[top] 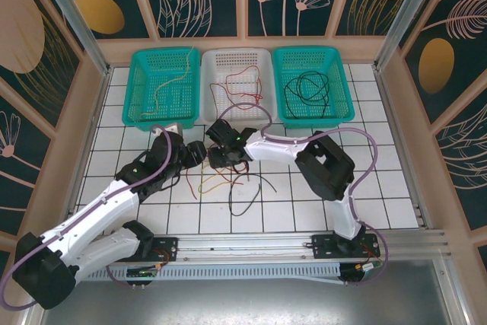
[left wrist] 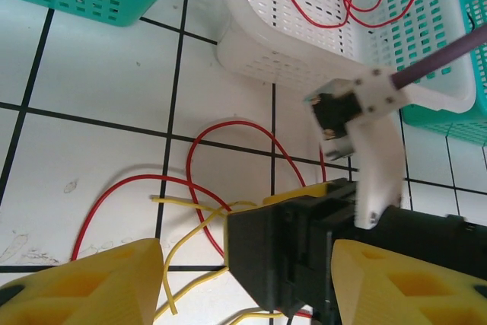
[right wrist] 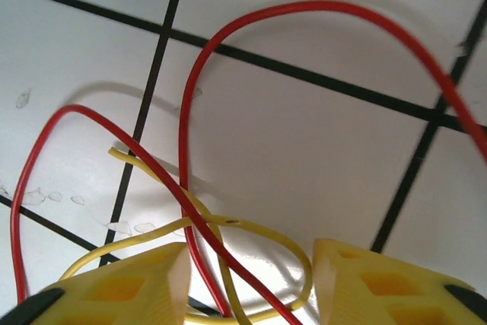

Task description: Untangle the cables

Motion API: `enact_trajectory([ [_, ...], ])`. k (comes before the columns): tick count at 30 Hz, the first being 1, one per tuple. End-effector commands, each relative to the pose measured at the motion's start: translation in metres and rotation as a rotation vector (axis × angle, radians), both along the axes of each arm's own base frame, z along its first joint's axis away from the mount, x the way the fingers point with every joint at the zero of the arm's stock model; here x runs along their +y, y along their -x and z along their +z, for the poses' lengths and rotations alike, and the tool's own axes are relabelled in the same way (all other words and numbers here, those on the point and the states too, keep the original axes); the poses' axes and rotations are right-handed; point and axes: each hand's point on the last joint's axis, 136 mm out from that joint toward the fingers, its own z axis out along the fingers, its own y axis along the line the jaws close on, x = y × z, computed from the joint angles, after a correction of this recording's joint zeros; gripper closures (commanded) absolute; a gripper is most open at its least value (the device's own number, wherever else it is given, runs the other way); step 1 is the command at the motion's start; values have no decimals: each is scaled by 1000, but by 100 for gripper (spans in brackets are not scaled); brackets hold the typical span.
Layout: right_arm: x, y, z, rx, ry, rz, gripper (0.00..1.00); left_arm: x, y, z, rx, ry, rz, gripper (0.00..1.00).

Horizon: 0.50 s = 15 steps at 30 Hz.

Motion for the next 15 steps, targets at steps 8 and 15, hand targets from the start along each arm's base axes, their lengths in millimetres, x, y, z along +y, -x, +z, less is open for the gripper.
enact_trajectory([
  [8, -17, 64, -8, 170, 47, 127, 72, 2, -5, -5, 3, -22, 17, 39],
  [15, -27, 91, 18, 176, 12, 140, 73, 0, -7, -10, 9, -34, 1, 39],
])
